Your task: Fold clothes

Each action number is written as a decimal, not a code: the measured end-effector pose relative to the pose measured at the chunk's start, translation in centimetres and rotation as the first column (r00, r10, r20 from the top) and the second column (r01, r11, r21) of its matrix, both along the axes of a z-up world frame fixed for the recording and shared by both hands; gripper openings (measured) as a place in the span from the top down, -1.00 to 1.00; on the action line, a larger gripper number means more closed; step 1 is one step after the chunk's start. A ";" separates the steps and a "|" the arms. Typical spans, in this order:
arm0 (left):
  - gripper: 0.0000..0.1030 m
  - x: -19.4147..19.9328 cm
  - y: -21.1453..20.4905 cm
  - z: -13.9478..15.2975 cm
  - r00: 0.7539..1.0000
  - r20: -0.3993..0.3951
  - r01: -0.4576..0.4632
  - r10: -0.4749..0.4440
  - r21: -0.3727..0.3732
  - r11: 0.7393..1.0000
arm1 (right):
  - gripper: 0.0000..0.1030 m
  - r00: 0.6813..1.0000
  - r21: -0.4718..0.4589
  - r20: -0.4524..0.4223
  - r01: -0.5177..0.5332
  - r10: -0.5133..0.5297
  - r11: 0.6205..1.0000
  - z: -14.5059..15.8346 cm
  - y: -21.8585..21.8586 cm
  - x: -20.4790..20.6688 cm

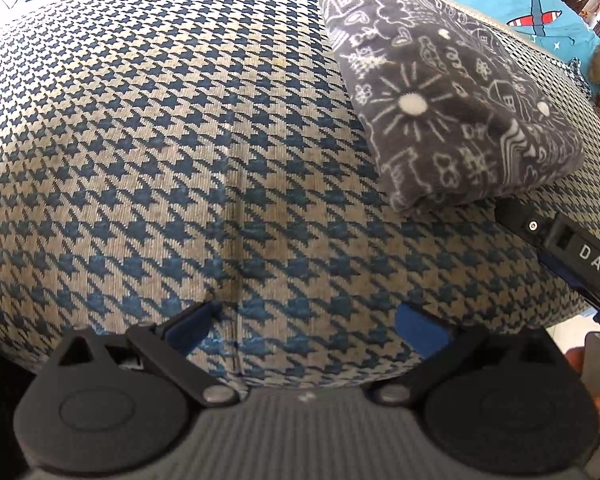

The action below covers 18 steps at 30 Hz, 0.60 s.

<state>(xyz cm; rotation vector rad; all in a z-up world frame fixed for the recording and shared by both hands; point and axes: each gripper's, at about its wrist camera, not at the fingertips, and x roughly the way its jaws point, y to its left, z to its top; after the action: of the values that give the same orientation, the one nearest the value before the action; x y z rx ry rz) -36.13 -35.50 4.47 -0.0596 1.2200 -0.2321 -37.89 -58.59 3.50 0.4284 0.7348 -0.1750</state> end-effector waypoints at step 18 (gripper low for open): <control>-1.00 -0.5 -0.7 -0.5 1.000 0.003 0.004 -0.004 0.026 1.000 | -0.74 1.000 0.036 0.011 0.002 -0.003 0.999 0.0 -0.8 -0.2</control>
<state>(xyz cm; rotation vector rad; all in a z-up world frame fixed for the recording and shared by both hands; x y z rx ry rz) -36.67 -36.23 3.96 -0.0338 1.2198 -0.2197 -38.08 -59.41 3.46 0.4643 0.7279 -0.1620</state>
